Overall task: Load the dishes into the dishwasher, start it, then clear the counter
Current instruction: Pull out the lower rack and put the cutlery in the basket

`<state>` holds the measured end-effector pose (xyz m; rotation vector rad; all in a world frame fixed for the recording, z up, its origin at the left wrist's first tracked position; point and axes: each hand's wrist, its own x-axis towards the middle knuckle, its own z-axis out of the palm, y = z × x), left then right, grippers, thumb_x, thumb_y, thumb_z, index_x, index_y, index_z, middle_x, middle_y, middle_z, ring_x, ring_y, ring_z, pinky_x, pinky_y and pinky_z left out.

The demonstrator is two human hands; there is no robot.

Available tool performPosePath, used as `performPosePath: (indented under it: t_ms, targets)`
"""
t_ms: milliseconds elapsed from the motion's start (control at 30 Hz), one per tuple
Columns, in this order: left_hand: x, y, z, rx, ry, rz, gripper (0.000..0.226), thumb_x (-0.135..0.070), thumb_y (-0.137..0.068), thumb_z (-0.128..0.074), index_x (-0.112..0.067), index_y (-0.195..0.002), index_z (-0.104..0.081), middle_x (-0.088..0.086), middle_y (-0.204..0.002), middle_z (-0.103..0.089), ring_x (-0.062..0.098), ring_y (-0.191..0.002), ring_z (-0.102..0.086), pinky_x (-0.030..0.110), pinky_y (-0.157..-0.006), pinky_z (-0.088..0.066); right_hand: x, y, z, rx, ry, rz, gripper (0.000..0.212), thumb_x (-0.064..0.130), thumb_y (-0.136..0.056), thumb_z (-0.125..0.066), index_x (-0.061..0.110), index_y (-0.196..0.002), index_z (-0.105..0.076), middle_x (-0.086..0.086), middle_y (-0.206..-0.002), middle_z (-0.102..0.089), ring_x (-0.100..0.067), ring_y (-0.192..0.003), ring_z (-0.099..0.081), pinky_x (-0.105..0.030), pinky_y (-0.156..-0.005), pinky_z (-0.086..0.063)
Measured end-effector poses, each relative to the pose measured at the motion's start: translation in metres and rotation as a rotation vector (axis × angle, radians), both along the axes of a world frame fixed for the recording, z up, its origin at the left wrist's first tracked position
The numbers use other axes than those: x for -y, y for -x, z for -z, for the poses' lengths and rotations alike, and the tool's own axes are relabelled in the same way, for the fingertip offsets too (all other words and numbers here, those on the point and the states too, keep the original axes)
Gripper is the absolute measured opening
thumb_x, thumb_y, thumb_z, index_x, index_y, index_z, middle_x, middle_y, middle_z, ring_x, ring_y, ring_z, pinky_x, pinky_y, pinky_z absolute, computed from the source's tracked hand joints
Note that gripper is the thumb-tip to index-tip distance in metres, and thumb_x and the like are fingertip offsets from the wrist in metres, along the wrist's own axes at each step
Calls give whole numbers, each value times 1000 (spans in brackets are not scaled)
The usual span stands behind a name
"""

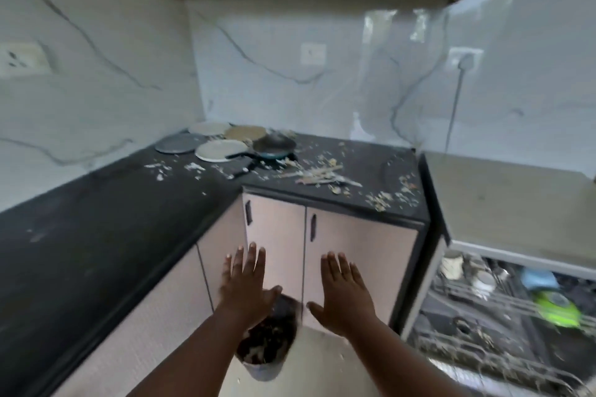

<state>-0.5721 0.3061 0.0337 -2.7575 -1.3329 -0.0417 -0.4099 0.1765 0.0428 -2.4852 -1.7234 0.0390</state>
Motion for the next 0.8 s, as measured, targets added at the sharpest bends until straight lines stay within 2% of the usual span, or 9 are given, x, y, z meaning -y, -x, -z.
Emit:
performPosePath:
  t_ms: [67, 100, 167, 400, 533, 667, 800]
  targets:
    - [-17, 16, -17, -3, -25, -27, 107, -79, -59, 26, -16, -146, 25, 6, -155, 29, 28, -140, 30, 47, -106, 30, -26, 14, -23, 36, -30, -46, 94, 57, -94, -41, 8, -151, 16, -6, -155, 25, -23, -137, 30, -37, -113, 16]
    - [-25, 21, -25, 16, -29, -40, 112, -76, -55, 27, -16, -148, 23, 6, -154, 31, 28, -140, 31, 46, -101, 34, -38, 19, -32, 46, -46, -61, 94, 57, -94, -40, 9, -151, 16, -6, -156, 25, -23, -136, 31, -37, -113, 16]
    - [-40, 29, -41, 75, -44, -69, 110, -72, -56, 21, -16, -151, 19, 5, -152, 32, 27, -142, 30, 42, -95, 37, -59, 25, -45, 53, -82, -71, 94, 58, -94, -39, 9, -151, 16, -9, -158, 22, -24, -138, 30, -37, -113, 16]
    - [-82, 21, -69, 91, -127, -68, 99, -72, -59, 20, -18, -142, 29, 3, -150, 36, 25, -140, 34, 38, -93, 40, -113, 4, -50, 30, -101, -28, 94, 60, -94, -38, 9, -151, 18, -10, -158, 23, -27, -144, 25, -39, -116, 14]
    - [-118, -15, -64, 99, -154, -11, 100, -80, -65, 22, -19, -144, 24, 3, -153, 30, 25, -141, 29, 38, -96, 38, -144, -40, -41, -12, -100, 55, 95, 60, -94, -37, 8, -146, 23, -10, -159, 22, -25, -145, 25, -38, -115, 15]
    - [-159, -76, -50, 105, -115, 31, 110, -80, -56, 33, -18, -146, 19, 5, -157, 20, 26, -141, 25, 37, -96, 39, -172, -102, -33, -40, -59, 122, 92, 58, -95, -38, 8, -150, 18, -10, -160, 21, -24, -145, 23, -39, -117, 13]
    - [-188, -148, -44, 47, -50, 95, 119, -77, -42, 39, -18, -144, 28, 4, -153, 33, 27, -141, 31, 39, -91, 40, -191, -176, -27, -47, -7, 186, 91, 57, -94, -38, 8, -153, 10, -9, -162, 14, -25, -147, 19, -42, -120, 9]
